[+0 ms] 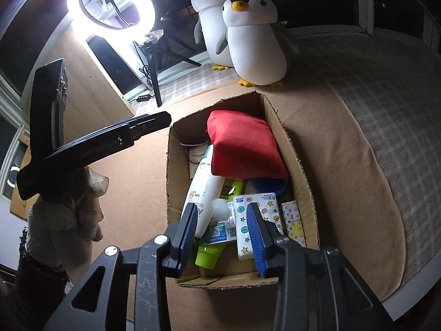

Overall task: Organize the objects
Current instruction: 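Open both tools to drop the rubber band and cap into the box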

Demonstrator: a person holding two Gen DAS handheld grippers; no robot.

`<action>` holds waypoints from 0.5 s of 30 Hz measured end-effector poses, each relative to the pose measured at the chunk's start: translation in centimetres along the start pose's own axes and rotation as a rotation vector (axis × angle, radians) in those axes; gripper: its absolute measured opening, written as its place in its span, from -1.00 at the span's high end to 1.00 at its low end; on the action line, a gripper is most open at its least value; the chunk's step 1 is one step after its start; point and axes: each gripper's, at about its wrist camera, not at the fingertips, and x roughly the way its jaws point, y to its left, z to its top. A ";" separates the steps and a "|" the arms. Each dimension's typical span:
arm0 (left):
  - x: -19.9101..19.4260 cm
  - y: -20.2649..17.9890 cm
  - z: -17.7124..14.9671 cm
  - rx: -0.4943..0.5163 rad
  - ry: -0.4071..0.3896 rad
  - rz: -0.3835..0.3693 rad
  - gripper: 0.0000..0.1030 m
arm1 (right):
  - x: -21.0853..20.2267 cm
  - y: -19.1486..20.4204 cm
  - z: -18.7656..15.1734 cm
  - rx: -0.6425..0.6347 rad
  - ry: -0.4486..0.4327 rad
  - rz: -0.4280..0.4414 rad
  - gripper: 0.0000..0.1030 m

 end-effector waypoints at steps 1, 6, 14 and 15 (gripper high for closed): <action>-0.2 0.1 -0.1 -0.003 -0.002 0.003 0.01 | 0.0 0.1 0.0 -0.002 0.000 -0.002 0.32; -1.8 1.0 -0.9 -0.015 -0.011 0.022 -0.12 | 0.0 0.6 -0.1 -0.003 -0.005 -0.007 0.21; -6.0 2.9 -3.4 -0.037 -0.039 0.065 -0.42 | -0.1 3.2 -0.5 -0.045 -0.024 -0.043 0.03; -6.6 3.1 -3.8 -0.040 -0.042 0.070 -0.48 | -0.2 3.7 -0.6 -0.053 -0.030 -0.049 0.02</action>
